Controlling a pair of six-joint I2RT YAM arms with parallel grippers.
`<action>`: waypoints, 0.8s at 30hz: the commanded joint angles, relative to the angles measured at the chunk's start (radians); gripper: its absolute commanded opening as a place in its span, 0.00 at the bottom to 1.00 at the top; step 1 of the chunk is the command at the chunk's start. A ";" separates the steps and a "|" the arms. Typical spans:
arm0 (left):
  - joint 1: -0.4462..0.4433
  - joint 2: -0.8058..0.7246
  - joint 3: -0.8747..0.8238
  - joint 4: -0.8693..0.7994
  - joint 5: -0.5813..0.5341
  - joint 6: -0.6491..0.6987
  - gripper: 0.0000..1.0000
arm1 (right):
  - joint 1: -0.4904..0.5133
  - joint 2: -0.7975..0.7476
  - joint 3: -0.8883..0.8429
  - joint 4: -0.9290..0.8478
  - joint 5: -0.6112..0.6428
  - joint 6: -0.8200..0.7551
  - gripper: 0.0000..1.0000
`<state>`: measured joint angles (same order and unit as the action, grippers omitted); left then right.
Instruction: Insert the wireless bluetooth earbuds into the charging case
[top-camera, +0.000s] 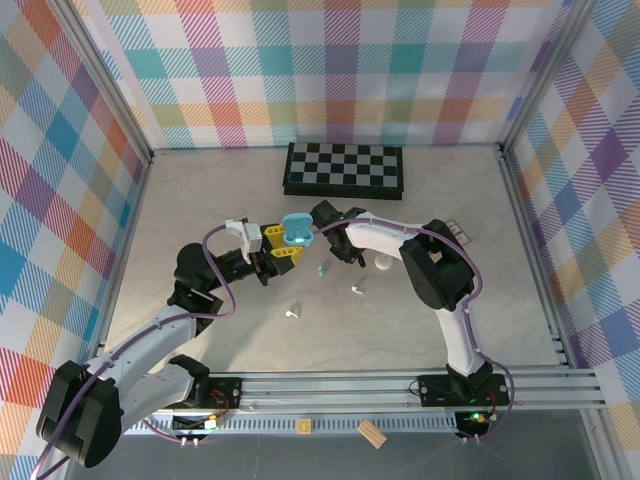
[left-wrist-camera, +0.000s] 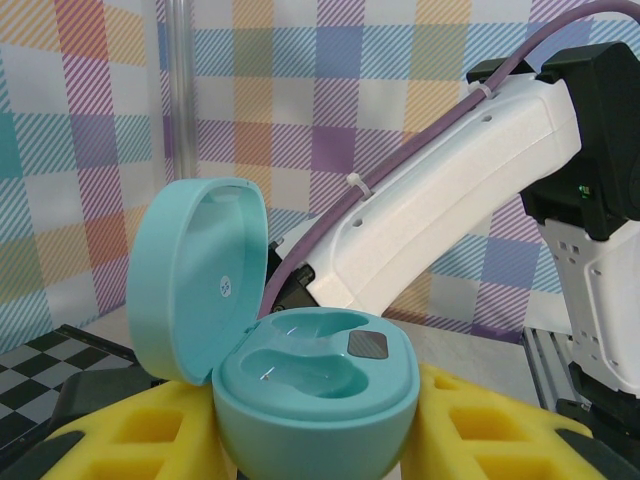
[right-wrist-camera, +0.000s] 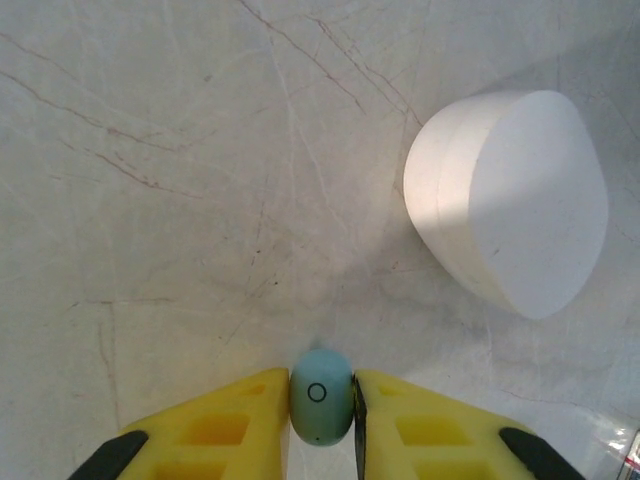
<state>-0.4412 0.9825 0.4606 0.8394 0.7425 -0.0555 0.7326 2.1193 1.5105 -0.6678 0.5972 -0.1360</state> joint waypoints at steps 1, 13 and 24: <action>0.015 -0.012 0.007 0.028 0.020 0.005 0.39 | -0.007 0.029 0.022 -0.021 0.012 0.007 0.22; 0.016 -0.005 -0.004 0.040 0.007 0.005 0.39 | -0.022 -0.086 -0.012 -0.003 -0.090 0.092 0.19; 0.017 0.050 -0.002 0.089 0.006 -0.001 0.39 | -0.125 -0.332 -0.108 -0.049 -0.337 0.312 0.20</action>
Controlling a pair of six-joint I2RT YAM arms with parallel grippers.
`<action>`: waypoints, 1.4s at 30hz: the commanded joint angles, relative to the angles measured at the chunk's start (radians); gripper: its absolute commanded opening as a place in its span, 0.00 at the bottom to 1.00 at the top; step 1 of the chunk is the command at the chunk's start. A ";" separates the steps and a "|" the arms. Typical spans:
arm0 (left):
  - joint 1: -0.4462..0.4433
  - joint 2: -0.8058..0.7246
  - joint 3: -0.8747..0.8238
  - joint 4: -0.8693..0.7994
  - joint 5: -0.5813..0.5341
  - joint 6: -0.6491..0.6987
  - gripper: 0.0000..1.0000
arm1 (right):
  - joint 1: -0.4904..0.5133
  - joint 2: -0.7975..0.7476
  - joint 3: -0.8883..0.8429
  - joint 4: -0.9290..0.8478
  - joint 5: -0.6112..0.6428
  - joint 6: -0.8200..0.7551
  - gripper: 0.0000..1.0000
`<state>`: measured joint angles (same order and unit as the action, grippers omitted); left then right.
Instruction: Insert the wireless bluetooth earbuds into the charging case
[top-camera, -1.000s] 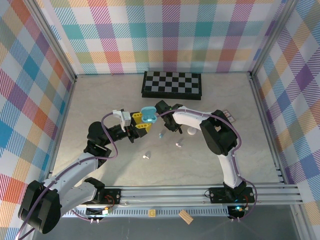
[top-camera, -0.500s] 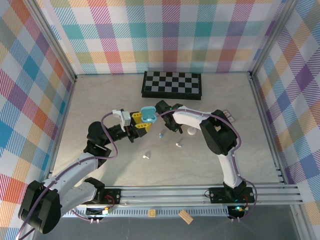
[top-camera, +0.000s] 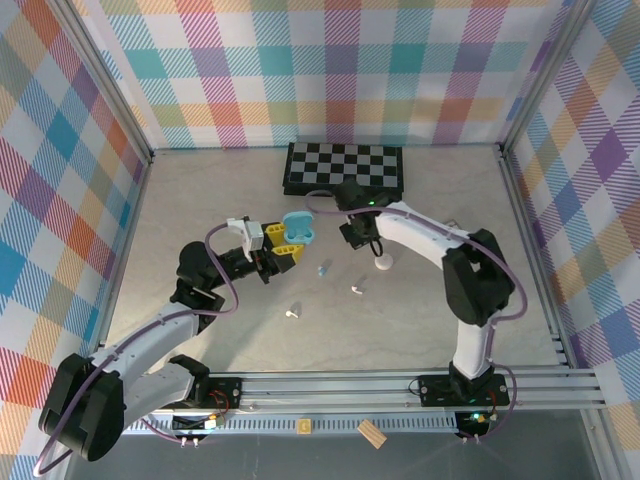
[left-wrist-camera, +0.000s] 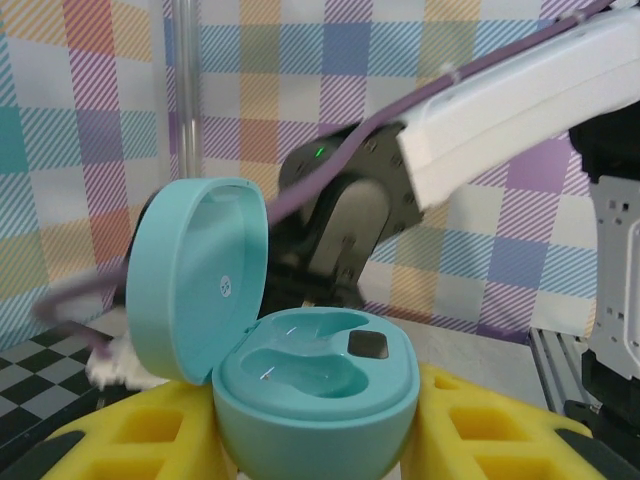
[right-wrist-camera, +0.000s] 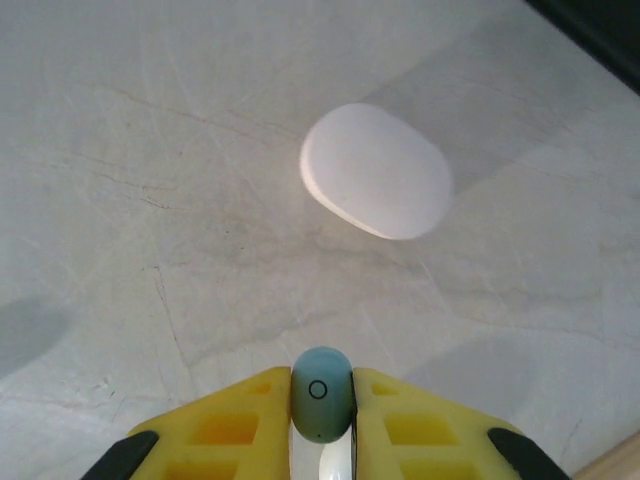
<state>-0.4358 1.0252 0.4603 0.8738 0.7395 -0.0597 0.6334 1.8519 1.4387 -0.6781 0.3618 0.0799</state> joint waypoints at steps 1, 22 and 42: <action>0.011 0.010 0.006 0.031 0.013 0.018 0.39 | -0.036 -0.090 -0.048 -0.038 -0.119 0.109 0.20; -0.077 0.299 0.147 0.087 -0.003 0.125 0.38 | -0.115 -0.569 -0.210 -0.030 -0.391 0.285 0.21; -0.170 0.414 0.257 0.108 0.075 0.094 0.38 | -0.117 -0.677 -0.213 0.132 -0.864 0.178 0.21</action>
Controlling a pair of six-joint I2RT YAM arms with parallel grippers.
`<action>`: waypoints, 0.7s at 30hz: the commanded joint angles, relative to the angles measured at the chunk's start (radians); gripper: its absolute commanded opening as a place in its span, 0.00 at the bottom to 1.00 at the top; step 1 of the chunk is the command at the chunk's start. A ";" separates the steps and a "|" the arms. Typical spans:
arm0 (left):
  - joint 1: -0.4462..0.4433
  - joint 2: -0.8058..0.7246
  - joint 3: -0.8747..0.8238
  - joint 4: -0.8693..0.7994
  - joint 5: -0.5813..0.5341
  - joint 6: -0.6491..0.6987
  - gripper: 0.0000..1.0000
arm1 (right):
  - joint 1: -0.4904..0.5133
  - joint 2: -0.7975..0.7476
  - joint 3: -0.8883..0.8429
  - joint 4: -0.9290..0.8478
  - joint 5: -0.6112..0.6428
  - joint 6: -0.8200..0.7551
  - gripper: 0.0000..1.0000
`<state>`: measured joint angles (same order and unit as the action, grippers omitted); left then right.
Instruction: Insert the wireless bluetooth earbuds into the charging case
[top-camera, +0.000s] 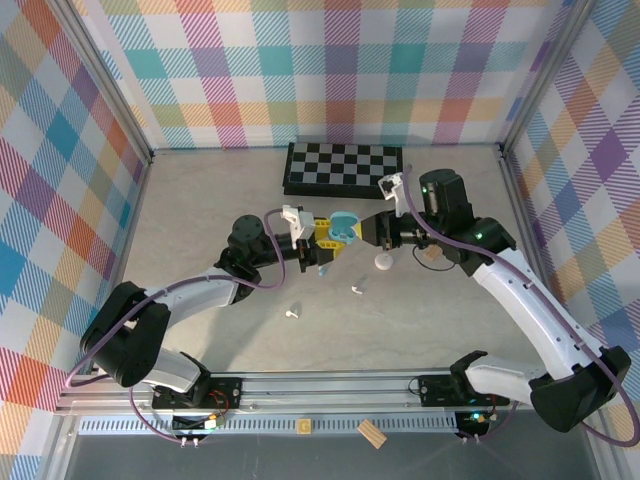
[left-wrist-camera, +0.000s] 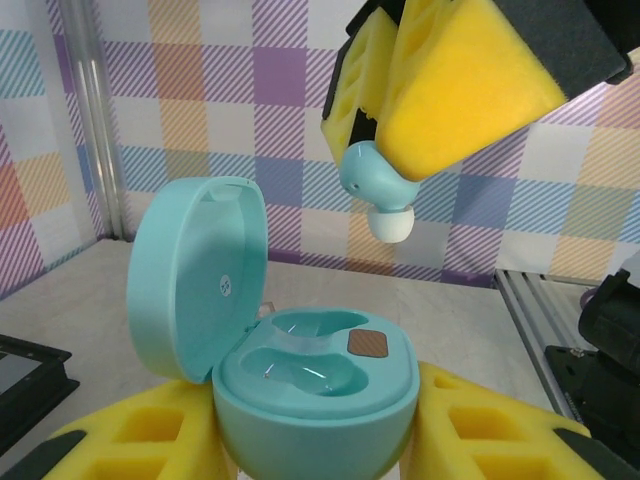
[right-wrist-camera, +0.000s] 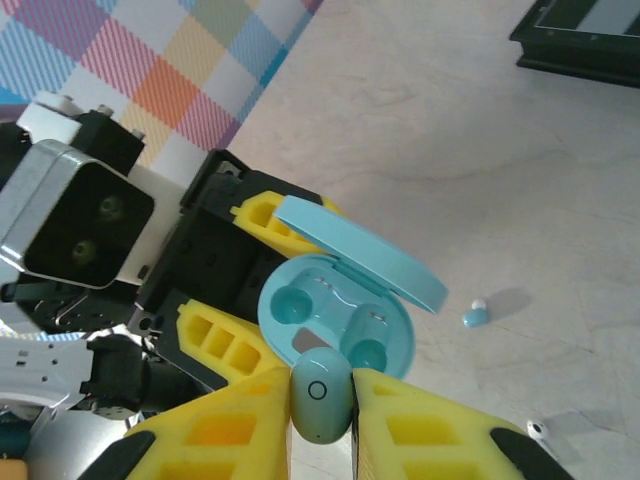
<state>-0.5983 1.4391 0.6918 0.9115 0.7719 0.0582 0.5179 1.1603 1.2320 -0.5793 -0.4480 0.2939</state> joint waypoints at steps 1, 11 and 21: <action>-0.008 0.000 0.024 0.078 0.046 -0.032 0.38 | -0.002 0.017 -0.006 0.032 -0.051 -0.038 0.21; -0.009 0.001 0.021 0.130 0.051 -0.064 0.37 | -0.002 0.050 -0.009 0.033 -0.064 -0.046 0.21; -0.009 -0.006 0.013 0.142 0.036 -0.064 0.37 | -0.002 0.079 -0.010 0.019 -0.091 -0.051 0.22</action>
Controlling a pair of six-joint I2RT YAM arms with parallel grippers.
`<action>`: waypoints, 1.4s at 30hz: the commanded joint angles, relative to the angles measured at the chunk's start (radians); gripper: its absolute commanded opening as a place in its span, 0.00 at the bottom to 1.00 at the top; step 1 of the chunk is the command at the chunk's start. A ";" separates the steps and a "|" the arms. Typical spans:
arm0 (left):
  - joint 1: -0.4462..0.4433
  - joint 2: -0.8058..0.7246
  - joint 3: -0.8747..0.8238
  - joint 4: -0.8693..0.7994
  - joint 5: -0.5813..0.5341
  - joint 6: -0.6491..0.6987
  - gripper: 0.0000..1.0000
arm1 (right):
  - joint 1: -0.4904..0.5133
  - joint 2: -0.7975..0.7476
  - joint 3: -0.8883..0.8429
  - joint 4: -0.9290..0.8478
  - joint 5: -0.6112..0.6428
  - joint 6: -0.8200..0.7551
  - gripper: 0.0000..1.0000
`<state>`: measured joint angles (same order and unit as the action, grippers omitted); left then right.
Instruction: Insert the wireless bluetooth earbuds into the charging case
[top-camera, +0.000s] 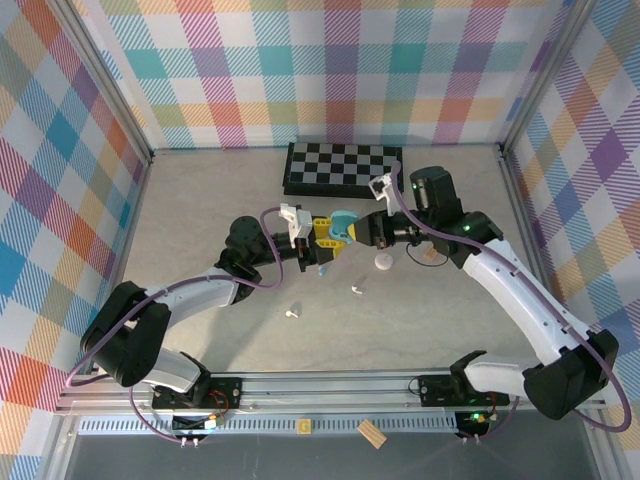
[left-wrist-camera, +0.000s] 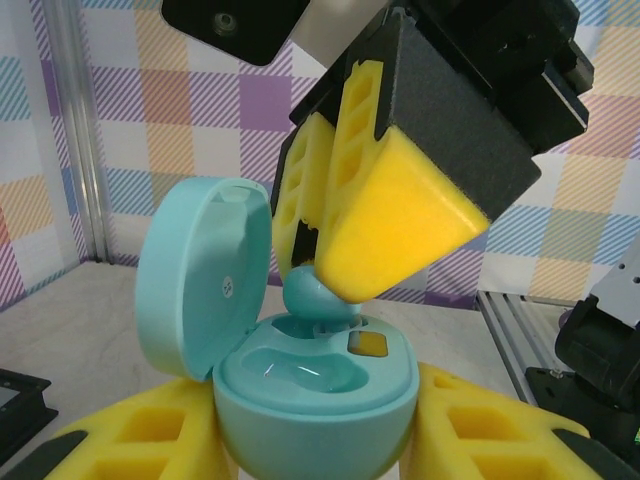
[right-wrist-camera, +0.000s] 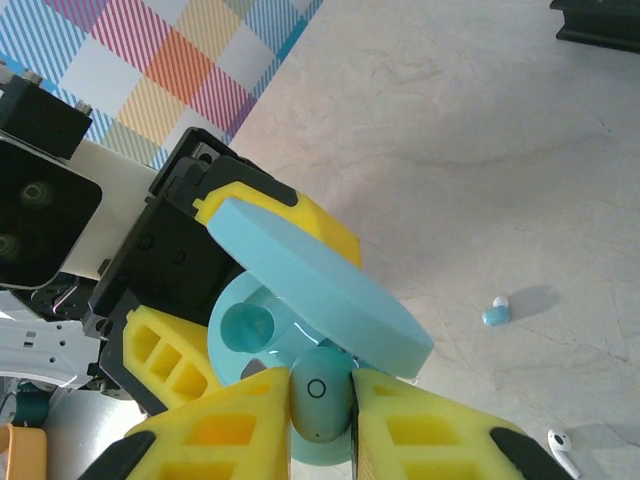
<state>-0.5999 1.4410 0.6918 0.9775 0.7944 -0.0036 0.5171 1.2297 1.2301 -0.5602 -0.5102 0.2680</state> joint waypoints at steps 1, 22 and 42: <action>-0.008 -0.008 0.012 0.076 0.012 -0.002 0.38 | -0.002 0.011 -0.007 -0.003 -0.027 -0.027 0.24; 0.081 -0.183 -0.121 0.043 -0.028 -0.003 0.37 | -0.164 -0.103 -0.205 0.234 0.142 0.209 0.57; 0.081 -0.386 -0.175 -0.121 -0.046 0.027 0.37 | -0.003 0.668 0.026 0.270 -0.007 0.157 0.58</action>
<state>-0.5209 1.0794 0.5259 0.8658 0.7467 0.0010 0.4950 1.8374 1.1885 -0.2977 -0.4690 0.4702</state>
